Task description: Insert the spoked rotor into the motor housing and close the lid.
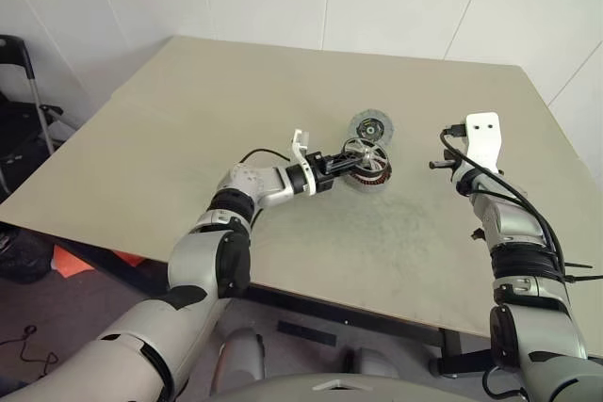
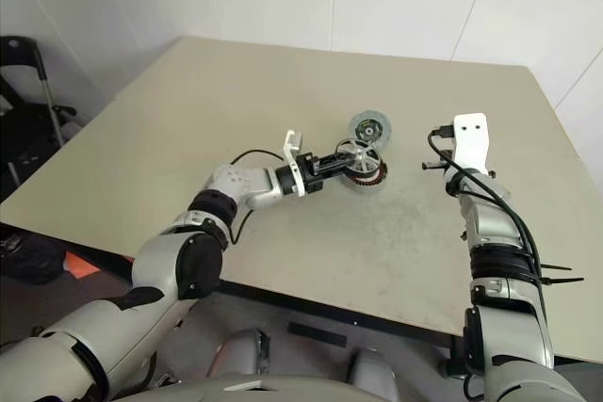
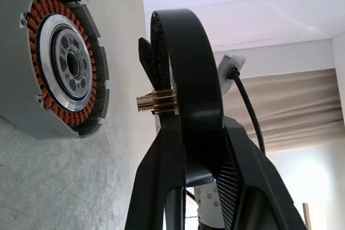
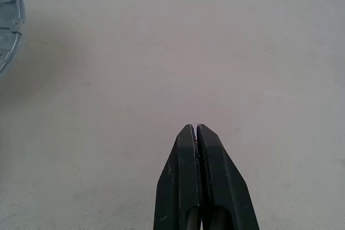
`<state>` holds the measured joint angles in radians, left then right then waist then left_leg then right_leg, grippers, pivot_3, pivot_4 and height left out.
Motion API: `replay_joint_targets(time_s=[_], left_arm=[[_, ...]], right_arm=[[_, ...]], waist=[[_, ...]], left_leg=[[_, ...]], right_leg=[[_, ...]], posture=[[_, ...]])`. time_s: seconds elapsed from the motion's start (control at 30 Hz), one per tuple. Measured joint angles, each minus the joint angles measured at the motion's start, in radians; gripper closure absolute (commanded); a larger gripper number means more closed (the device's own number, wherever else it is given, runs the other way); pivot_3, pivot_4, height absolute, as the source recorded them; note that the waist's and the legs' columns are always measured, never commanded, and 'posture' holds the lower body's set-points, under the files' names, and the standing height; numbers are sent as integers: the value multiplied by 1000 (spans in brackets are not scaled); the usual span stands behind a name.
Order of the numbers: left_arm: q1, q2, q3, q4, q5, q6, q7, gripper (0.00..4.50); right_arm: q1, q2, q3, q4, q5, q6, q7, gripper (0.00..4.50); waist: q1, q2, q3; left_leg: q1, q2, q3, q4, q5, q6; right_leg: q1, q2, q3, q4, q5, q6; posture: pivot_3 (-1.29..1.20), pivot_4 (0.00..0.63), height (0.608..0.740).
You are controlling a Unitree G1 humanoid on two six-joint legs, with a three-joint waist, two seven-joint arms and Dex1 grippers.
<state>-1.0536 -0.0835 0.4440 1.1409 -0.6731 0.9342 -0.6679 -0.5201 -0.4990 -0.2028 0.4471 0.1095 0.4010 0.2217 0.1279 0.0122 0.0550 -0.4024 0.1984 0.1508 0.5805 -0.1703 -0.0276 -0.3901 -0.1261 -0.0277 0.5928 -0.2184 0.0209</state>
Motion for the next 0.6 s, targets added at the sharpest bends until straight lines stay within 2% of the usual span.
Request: replay_joint_targets(time_s=[0.3, 0.6], left_arm=[[-52, -27, 44, 127, 30, -169, 73, 4099], [-62, -46, 73, 155, 54, -229, 128, 4099]], right_arm=[[30, -3, -3, -51, 0, 20, 0, 4500], [37, -2, -5, -84, 0, 33, 0, 4500]], waist=[[0, 0, 0], [3, 0, 0]], left_leg=[[0, 0, 0, 0, 0, 0], [0, 0, 0, 1, 0, 1]], right_leg=[[0, 0, 0, 1, 0, 0], [0, 0, 0, 2, 0, 0]], posture=[[0, 0, 740], [0, 0, 740]])
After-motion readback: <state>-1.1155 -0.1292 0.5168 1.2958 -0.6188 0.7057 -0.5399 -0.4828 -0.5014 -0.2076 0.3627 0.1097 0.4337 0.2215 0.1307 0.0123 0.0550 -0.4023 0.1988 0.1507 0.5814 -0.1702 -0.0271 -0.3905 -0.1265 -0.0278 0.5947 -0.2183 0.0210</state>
